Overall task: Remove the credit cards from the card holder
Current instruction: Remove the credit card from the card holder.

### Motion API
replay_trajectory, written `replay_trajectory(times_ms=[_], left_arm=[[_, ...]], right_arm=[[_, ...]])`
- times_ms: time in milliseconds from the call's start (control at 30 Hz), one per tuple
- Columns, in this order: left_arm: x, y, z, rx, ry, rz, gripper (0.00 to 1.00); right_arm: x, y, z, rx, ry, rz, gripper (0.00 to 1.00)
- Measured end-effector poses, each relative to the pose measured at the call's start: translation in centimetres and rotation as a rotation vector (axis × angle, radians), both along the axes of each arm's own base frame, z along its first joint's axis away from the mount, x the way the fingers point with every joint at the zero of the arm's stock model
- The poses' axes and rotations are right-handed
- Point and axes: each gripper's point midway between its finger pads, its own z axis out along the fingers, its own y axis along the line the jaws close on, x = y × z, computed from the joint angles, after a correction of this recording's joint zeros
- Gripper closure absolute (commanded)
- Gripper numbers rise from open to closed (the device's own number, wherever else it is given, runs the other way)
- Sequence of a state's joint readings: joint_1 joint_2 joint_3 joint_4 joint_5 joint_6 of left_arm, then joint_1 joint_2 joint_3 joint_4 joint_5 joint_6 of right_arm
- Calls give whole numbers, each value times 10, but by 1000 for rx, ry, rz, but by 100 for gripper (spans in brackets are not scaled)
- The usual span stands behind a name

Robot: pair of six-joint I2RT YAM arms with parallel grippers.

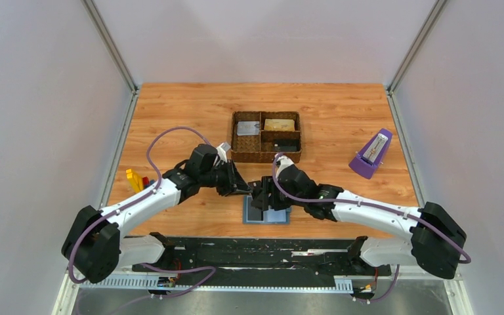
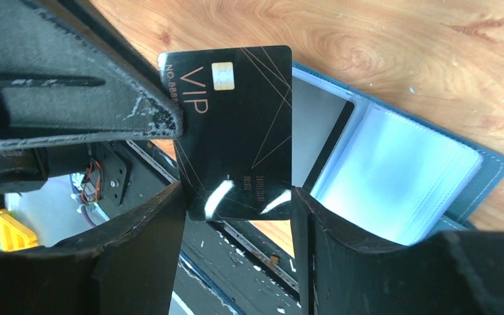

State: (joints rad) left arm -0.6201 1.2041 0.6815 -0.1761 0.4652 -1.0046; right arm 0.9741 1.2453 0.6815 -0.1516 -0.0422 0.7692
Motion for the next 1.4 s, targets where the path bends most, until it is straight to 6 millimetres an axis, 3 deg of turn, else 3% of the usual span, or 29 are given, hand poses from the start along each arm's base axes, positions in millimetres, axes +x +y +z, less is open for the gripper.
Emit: replay_trajectory(times_ms=[133,267,633,833,1000,1267,1300,1400], left_arm=[[-4,3,1,24,13,-12,61],[-7,4,16,28,-10,-41,56],[-15,1,65,21,-83,-171,51],[-21,-3,72,21,-55,-254,51],[-28,-6,64,20,5,-314,58],[-36,-12,67,-30,43,-366,91],[-37,-13,68,-35,45,-370,98],[-38,-14,68,-44,51,-380,100]], right_arm=[[-2,-7,8,-3,-66,40,66],[-5,-13,20,10,-152,102,67],[-30,-18,34,34,-292,342,67],[-37,-19,45,59,-361,413,67],[-39,-19,47,59,-389,447,67],[-40,-20,46,55,-393,462,66],[-40,-20,46,54,-393,463,64],[-41,-20,46,52,-392,466,55]])
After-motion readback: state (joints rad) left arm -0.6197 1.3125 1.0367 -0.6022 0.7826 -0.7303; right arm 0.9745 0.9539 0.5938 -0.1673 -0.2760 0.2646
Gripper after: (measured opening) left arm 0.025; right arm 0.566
